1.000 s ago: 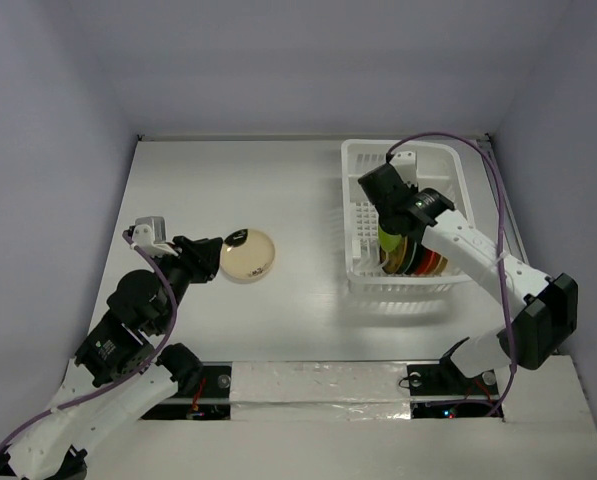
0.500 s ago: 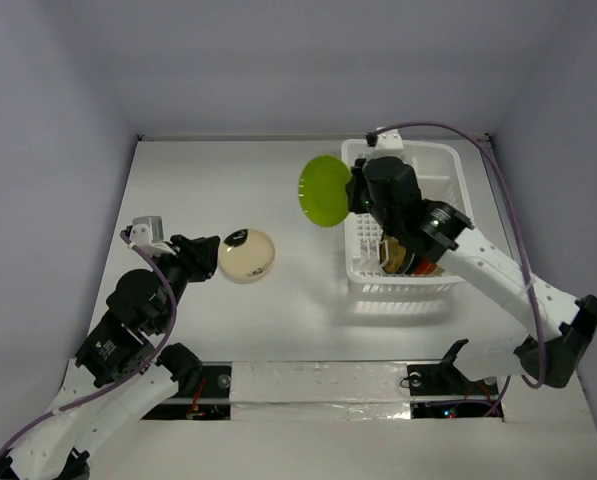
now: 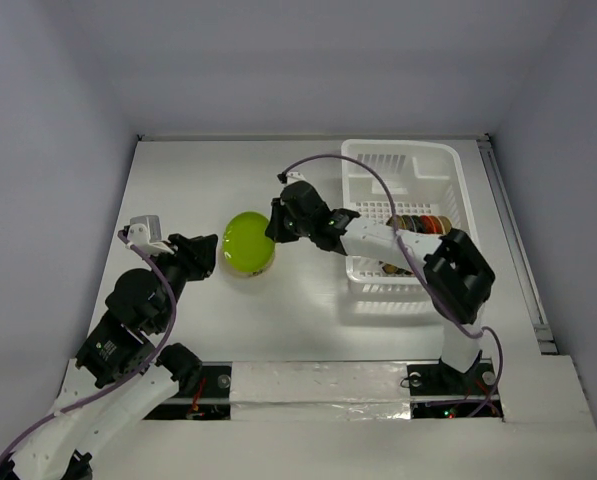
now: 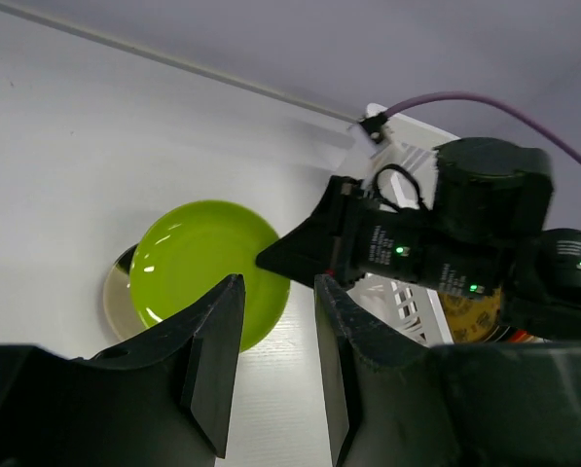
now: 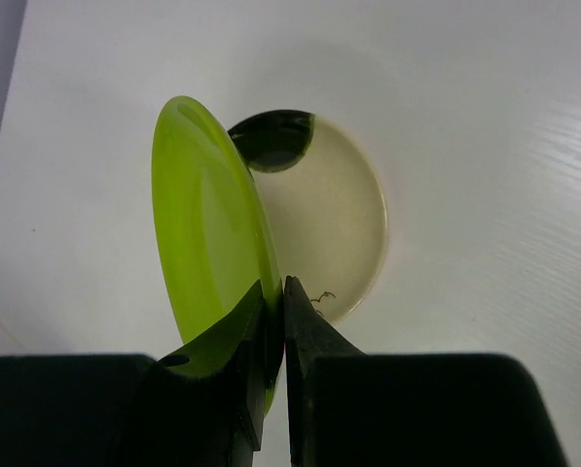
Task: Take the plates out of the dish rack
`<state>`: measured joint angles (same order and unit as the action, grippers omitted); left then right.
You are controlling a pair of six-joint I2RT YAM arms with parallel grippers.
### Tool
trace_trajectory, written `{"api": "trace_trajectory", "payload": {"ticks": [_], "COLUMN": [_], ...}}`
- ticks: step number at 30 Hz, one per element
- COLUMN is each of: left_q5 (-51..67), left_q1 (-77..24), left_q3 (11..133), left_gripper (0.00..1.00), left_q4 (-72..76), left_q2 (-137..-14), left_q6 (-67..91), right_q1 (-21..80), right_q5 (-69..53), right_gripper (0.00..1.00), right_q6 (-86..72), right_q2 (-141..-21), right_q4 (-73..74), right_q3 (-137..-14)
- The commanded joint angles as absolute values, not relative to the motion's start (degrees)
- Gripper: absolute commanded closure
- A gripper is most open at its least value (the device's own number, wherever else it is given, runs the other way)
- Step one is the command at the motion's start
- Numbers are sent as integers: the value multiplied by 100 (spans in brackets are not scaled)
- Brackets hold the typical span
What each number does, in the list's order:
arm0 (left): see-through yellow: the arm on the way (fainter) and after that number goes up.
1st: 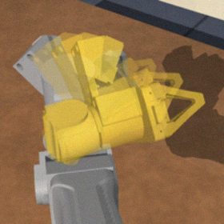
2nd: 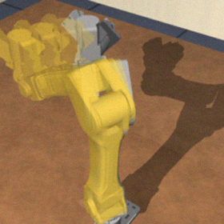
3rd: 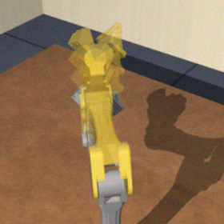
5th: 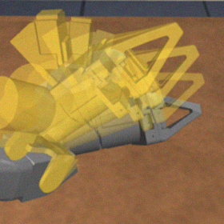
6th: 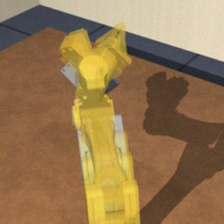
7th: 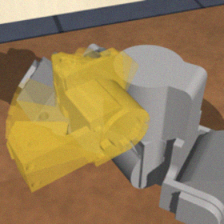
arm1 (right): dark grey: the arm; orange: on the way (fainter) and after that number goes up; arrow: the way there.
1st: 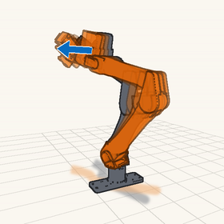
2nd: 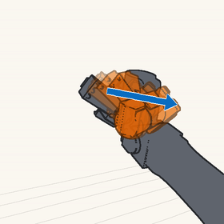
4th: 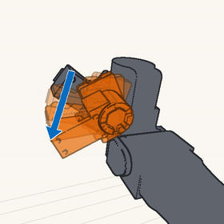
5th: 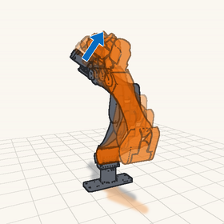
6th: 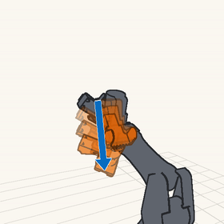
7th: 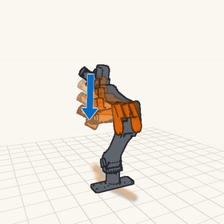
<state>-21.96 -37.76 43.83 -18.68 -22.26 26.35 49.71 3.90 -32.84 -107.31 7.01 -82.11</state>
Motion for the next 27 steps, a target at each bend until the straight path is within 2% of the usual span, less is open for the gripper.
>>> {"api": "trace_trajectory", "payload": {"ticks": [1,8,10,14,15,18,22,24,26,27], "left_q5": [-2083,-2039,-2022,-2004,-1995,-1969,-1951,-1942,-1934,-1934], "left_q1": [-3692,-3691,-3691,-3639,-3639,-3639,-3639,-3639,-3639,-3639], "left_q3": [4342,4342,4333,4333,4333,4324,4324,4324,4324,4324], "left_gripper": [68,68,68,68,68,68,68,68,68,68], "left_q4": [-1582,-1573,-1573,-1582,-1573,-1573,-1556,-1556,-1556,-1564], "left_q2": [-2189,-2188,-2180,-2180,-2171,-2162,-2153,-2145,-2145,-2127], "left_q6": [2540,2531,2540,2531,2531,2540,2540,2531,2531,2531], "right_q1": [5036,5036,5036,5036,5036,5036,5036,5089,5089,5089], "right_q5": [44,-62,-35,325,430,588,869,1141,1370,1632], "right_gripper": [100,96,90,66,52,33,16,13,14,25], "right_q6": [-3656,-3849,-3911,-3955,-3946,-3842,-3622,-3446,-3367,-3288], "right_q2": [-10968,-11513,-11540,-11514,-11496,-11365,-11110,-10978,-10654,-10504], "right_q4": [62,-114,-149,-71,-27,184,509,825,1036,1098], "right_q3": [-8622,-8578,-8491,-8376,-8367,-8315,-8367,-8446,-8429,-8342]}}
